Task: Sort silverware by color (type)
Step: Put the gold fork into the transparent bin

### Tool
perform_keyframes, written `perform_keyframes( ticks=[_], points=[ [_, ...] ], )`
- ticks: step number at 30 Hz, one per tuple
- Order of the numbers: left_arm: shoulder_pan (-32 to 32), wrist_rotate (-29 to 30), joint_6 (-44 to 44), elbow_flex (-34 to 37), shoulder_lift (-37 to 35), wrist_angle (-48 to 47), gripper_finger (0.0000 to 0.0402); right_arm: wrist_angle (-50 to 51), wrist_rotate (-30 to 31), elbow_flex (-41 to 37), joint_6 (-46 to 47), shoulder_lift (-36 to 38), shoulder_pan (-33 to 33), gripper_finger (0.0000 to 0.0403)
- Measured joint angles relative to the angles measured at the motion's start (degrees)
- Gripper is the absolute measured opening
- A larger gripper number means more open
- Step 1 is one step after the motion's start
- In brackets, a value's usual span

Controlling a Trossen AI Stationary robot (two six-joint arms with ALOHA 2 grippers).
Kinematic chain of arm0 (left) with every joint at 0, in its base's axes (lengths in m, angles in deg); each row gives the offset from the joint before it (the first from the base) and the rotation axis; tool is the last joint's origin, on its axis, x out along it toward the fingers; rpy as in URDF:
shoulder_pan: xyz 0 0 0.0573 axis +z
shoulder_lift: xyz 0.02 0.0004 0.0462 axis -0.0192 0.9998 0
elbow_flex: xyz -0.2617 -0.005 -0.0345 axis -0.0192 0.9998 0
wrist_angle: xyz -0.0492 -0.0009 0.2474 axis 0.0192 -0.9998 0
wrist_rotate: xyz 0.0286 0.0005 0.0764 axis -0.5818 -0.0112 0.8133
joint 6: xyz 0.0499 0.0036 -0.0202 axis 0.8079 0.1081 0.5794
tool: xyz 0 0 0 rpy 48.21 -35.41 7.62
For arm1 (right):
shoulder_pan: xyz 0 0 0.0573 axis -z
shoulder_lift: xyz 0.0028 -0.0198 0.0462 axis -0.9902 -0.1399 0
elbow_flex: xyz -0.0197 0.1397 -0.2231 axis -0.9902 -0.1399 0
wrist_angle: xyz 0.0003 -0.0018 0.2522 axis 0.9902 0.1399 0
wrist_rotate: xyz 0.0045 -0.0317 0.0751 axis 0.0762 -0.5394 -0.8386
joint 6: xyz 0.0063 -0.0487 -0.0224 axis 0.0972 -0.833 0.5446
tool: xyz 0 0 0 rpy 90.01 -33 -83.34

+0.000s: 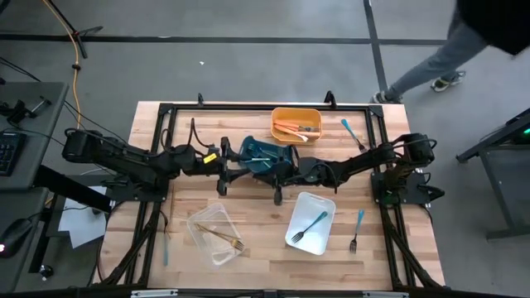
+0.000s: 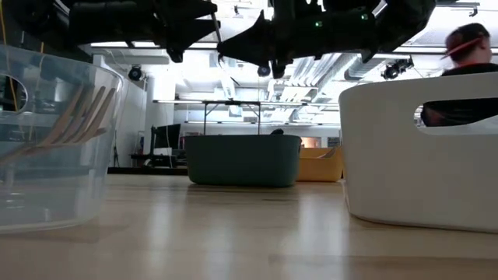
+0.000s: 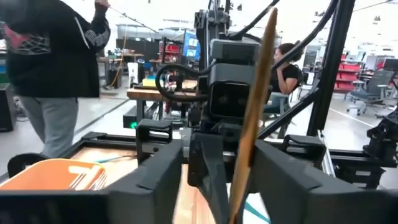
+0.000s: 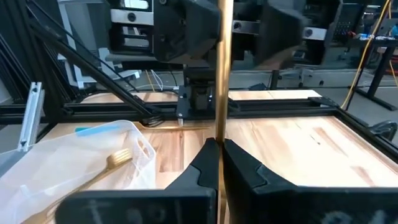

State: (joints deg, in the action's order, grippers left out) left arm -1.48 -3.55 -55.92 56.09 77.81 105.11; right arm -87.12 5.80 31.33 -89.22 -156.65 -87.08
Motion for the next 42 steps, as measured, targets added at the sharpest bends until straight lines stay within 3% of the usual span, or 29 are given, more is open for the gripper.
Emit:
perform_keyframes(
  ticks=[6, 8, 15, 30, 42],
  points=[
    [-0.04, -0.19, -0.47, 0.00, 0.04, -0.25, 0.0033, 0.39, 0.55, -0.02, 0.33, 0.00, 0.11, 0.0000],
    [-0.04, -0.16, -1.15, 0.00, 0.04, -0.12, 0.0015, 0.37, 0.54, -0.02, 0.30, 0.00, 0.11, 0.0000],
    [0.00, 0.55, -0.85, 0.00, -0.34, -0.57, 0.0008, 0.38, 0.46, -0.02, 1.40, 0.00, 0.11, 0.0014],
    [0.07, 9.66, 2.72, 1.17, -14.73, -18.44, 0.0007, 5.80, 6.68, -0.04, -0.04, 3.39, -0.01, 0.0169],
    [0.00, 9.52, 4.50, 5.13, -22.26, -19.05, 0.0007, 24.28, 6.99, -0.04, -0.07, 15.16, -0.05, 0.0183]
  ],
)
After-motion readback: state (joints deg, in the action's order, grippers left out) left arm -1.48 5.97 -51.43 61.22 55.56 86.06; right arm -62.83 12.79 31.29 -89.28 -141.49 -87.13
